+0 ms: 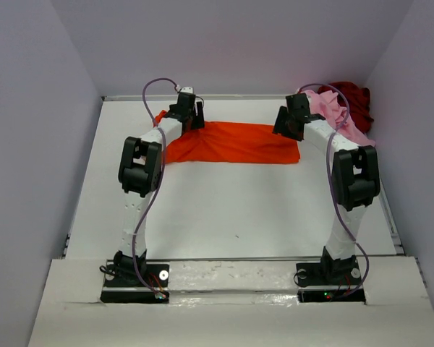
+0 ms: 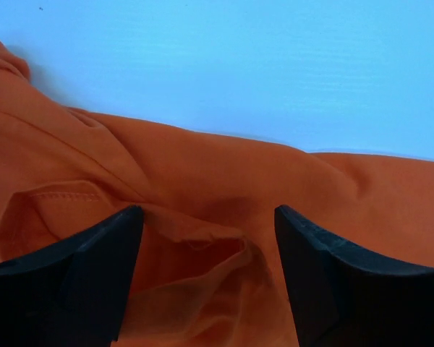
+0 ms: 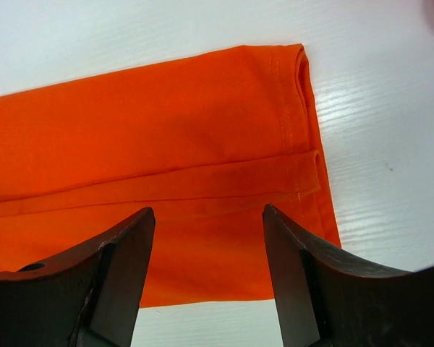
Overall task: Fold and stack the t-shirts
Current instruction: Fold the tshirt
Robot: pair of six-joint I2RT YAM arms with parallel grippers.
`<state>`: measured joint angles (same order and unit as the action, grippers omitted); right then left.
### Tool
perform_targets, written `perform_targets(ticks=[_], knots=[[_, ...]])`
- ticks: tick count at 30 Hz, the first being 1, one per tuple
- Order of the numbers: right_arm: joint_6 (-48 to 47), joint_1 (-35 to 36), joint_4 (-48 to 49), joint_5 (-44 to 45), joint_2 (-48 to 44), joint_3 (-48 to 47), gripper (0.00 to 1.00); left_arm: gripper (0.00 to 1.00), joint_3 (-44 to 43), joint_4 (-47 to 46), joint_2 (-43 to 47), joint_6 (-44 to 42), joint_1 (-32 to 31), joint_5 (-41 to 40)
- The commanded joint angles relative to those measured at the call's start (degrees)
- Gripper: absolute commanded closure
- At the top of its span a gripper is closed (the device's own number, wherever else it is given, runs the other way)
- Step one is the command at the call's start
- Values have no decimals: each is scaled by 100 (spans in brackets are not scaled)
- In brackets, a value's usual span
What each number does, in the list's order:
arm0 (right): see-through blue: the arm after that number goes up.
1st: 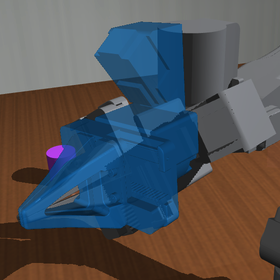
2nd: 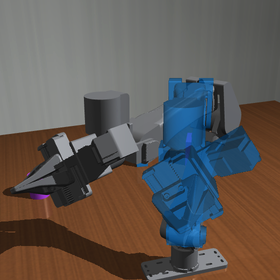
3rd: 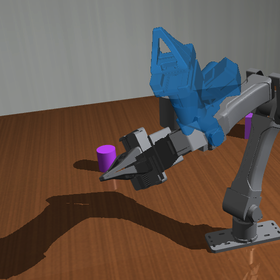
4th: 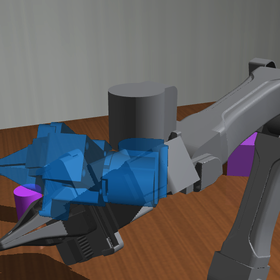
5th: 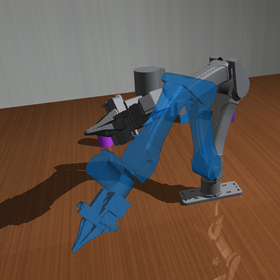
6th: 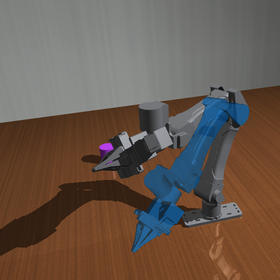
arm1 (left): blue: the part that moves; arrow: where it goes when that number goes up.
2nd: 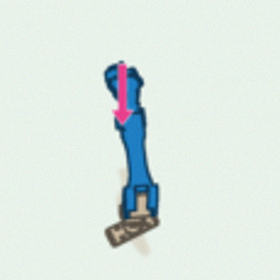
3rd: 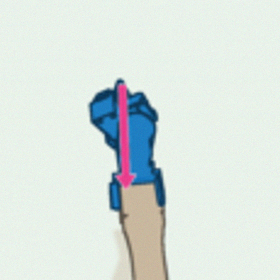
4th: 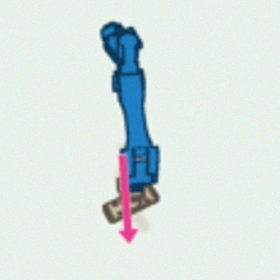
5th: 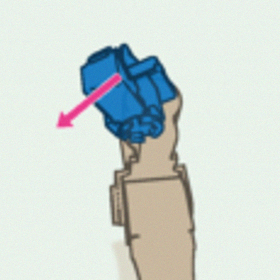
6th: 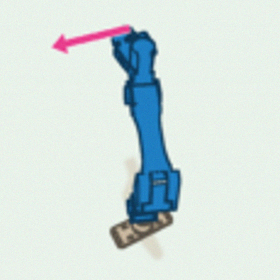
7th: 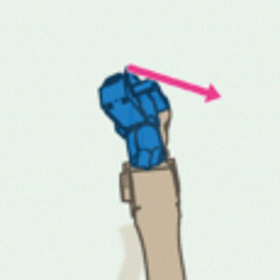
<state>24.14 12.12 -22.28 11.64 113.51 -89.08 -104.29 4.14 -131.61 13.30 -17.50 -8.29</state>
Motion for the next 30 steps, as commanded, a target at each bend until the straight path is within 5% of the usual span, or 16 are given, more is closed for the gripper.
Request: perform_targets(ticks=[1, 20, 30], knots=[[-94, 54, 163, 93, 48, -136, 33, 6, -153, 184, 118, -257, 45, -462], [-68, 54, 180, -320, 434, -250, 33, 1, 849, 631, 2350, -161, -430, -1455], [3, 54, 137, -391, 1093, -619, 32, 1, 1754, 544, 2798, 366, -649, -920]])
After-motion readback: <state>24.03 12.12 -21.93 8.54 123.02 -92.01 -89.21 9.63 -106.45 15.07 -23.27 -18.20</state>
